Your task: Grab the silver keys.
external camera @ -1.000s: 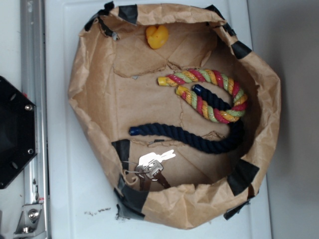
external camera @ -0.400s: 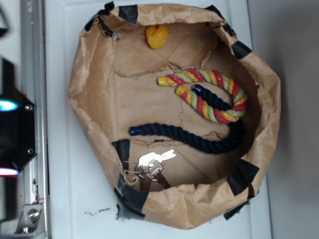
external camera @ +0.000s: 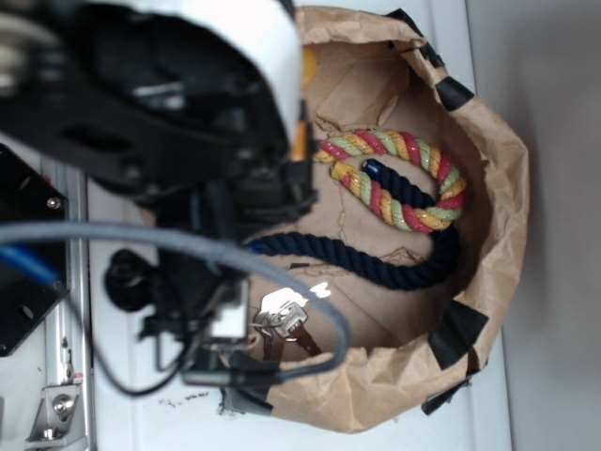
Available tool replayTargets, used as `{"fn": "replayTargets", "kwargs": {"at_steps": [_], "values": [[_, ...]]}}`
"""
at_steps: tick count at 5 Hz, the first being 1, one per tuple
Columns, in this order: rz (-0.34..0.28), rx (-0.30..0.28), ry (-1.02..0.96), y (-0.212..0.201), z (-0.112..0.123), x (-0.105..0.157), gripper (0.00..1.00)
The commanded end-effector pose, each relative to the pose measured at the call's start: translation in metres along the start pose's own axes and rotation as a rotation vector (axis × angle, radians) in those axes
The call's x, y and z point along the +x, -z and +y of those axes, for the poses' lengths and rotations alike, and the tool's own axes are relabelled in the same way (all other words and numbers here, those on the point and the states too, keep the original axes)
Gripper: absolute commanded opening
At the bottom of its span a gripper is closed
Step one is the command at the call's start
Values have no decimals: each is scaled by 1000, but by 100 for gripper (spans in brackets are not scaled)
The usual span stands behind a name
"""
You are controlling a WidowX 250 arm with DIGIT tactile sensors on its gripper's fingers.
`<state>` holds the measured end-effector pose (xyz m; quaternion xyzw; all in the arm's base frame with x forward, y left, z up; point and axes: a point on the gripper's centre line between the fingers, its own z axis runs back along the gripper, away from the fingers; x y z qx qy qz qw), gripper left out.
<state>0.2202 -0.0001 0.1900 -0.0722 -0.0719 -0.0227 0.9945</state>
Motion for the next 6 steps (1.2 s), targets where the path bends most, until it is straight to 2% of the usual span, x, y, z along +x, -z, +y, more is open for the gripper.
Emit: {"fn": "replayTargets", "kwargs": {"at_steps": [1,2,3,4,5,6], "values": [[41,41,-138,40,34,4,100],[-29,14,-272,55,43,10,100],[-22,34,-297,78,36,13,100],[6,25,-282,102,29,-21,100],[64,4,-259,112,18,-48,100],[67,1,-255,118,12,-63,100]]}}
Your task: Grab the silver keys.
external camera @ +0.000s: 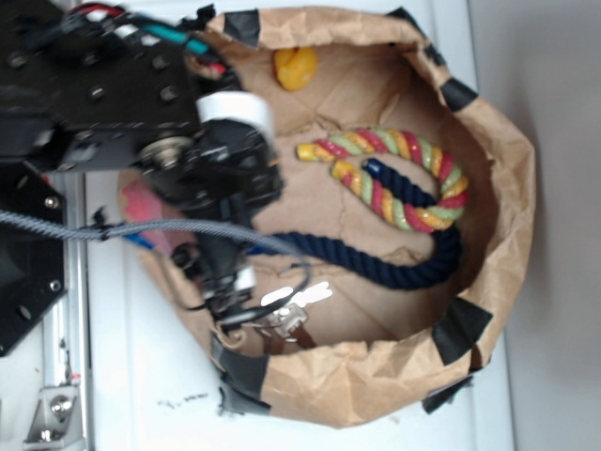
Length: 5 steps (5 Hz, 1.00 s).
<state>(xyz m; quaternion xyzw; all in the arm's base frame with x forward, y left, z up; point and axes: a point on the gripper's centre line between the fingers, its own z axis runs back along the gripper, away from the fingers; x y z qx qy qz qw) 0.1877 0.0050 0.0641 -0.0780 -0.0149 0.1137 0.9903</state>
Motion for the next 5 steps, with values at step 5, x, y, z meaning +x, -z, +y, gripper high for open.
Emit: {"fn": "replayTargets", "kwargs": {"at_steps": [5], "values": [[-33,-72,-32,-25,-6,-33,100]]}}
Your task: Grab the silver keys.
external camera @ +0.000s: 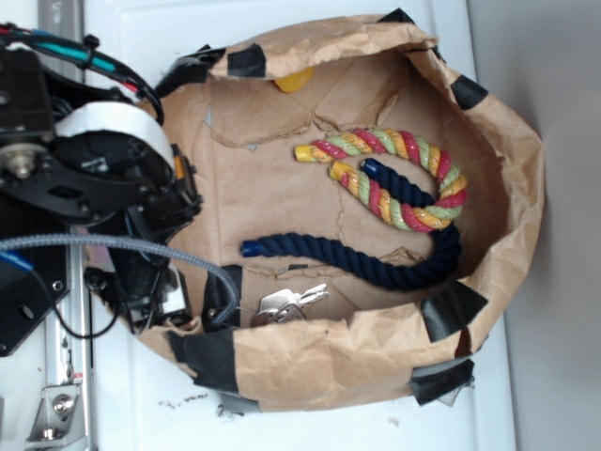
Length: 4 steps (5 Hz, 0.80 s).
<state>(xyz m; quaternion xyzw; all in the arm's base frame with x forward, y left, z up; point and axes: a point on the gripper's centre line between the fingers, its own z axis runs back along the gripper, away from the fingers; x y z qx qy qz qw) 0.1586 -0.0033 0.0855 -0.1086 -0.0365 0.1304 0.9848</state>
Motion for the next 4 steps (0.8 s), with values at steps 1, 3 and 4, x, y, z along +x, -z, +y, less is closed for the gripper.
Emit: {"fn": "replayTargets", "kwargs": {"at_steps": [1,3,4], "values": [[6,-6,-1,-4,-1,-3,100],[36,4,-141,4,-16,40,100],[55,-17,-178,-4,-19,52,100]]}}
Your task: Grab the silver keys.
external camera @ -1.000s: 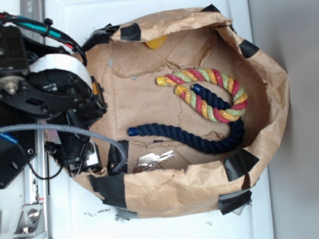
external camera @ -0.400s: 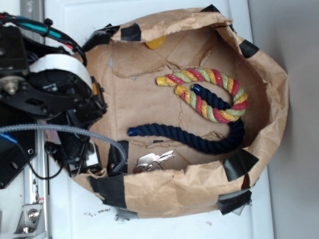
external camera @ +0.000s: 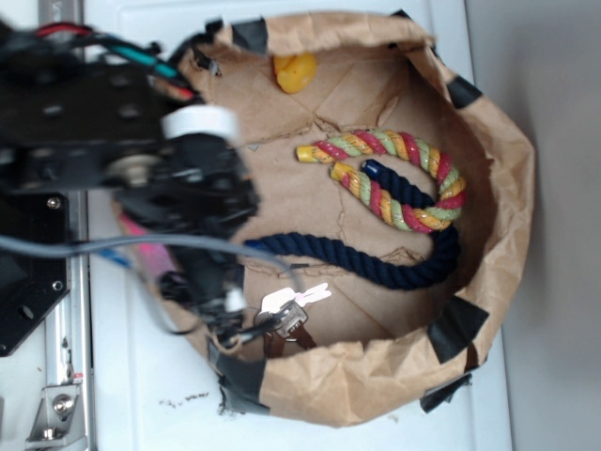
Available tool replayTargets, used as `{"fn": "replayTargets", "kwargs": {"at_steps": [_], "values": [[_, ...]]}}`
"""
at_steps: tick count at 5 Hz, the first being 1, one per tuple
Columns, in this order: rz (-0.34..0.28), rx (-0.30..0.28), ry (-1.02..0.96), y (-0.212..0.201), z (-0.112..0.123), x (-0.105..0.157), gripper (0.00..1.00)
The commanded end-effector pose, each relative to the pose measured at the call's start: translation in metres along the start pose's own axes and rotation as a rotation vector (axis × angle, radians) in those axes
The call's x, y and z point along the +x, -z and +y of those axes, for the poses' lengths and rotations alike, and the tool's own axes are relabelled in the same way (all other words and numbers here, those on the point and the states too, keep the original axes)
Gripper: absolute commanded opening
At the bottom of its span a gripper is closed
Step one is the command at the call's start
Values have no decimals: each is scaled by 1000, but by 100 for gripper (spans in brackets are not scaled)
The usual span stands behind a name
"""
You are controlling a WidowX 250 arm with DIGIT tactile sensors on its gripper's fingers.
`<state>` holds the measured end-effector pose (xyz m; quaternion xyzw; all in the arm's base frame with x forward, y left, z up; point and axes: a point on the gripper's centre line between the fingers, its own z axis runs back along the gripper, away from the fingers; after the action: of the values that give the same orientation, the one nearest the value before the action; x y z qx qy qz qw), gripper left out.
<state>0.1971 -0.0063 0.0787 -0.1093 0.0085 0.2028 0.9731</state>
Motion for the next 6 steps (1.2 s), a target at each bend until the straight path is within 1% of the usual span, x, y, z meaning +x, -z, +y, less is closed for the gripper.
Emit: {"fn": "replayTargets", "kwargs": {"at_steps": [1,2,3,4,5,6], "values": [[-9,-69,-10,-25,-10,10,100],[-31,-107,10,-18,-15,14,100],[-91,-83,24,0,-21,19,100],[-132,-102,27,8,-28,28,100],[-145,-112,39,12,-34,33,100],[-136,-146,54,11,-40,34,100]]}}
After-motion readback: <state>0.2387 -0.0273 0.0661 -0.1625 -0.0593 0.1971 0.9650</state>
